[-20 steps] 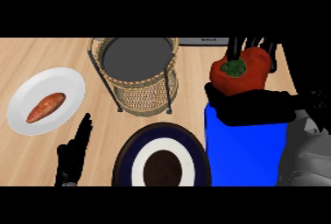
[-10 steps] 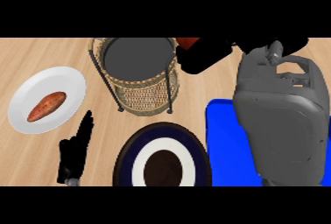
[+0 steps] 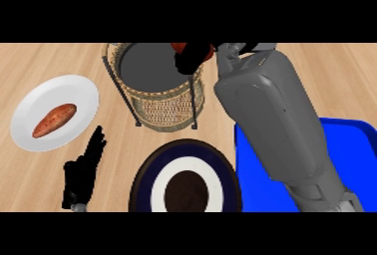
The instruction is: Pick the bell pepper from the tray and place it in the tiered basket
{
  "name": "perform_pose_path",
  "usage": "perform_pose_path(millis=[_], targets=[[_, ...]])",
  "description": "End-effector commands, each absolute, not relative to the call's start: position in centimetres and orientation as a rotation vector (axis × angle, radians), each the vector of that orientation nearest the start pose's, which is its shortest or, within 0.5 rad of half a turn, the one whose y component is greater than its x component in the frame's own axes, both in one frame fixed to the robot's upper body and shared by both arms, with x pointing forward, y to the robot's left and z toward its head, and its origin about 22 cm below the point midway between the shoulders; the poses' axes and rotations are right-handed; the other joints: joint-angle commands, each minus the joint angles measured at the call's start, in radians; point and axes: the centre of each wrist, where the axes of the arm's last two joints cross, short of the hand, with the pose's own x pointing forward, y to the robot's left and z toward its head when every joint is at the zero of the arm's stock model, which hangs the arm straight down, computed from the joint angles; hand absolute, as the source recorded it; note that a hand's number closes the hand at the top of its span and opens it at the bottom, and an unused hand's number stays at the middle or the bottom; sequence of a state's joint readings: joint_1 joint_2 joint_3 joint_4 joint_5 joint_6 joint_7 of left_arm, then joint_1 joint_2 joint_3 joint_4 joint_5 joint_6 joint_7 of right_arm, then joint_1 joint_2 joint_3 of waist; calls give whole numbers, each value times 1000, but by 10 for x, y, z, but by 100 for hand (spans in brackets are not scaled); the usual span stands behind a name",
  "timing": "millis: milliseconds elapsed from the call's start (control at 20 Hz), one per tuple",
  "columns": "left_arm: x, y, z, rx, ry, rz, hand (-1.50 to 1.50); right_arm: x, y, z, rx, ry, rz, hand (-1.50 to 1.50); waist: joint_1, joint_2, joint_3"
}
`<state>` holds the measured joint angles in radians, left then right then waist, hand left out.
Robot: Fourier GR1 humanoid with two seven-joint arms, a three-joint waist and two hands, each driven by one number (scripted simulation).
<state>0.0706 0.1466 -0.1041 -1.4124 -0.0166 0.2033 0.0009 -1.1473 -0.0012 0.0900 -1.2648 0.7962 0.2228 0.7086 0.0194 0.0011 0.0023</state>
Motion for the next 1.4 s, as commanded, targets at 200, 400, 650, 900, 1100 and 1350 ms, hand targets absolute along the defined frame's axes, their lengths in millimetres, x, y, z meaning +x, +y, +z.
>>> perform_pose_path(millis=[200, 400, 650, 900, 1100, 1350], targets=[[223, 255, -50, 243, -1291, -36, 0, 398, -34, 242, -778, -1532, 829, 150, -4, 3, -3], [227, 236, -48, 240, -1321, -33, 0, 400, -18, 222, -701, -1521, 737, 150, 14, 4, -3], [219, 251, -52, 214, -1322, -69, 0, 415, -41, 189, -459, -1454, 569, -150, 34, 10, -3], [221, 227, -58, 234, -1306, -53, 0, 417, -44, 197, -320, -1565, 385, -150, 29, 10, -2], [233, 233, -45, 219, -1307, -71, 0, 417, -45, 199, -233, -1615, 266, -150, 15, 6, -2], [222, 246, -55, 264, -1312, -32, 0, 419, -59, 226, -397, -1738, 11, -150, -14, -2, -3]])
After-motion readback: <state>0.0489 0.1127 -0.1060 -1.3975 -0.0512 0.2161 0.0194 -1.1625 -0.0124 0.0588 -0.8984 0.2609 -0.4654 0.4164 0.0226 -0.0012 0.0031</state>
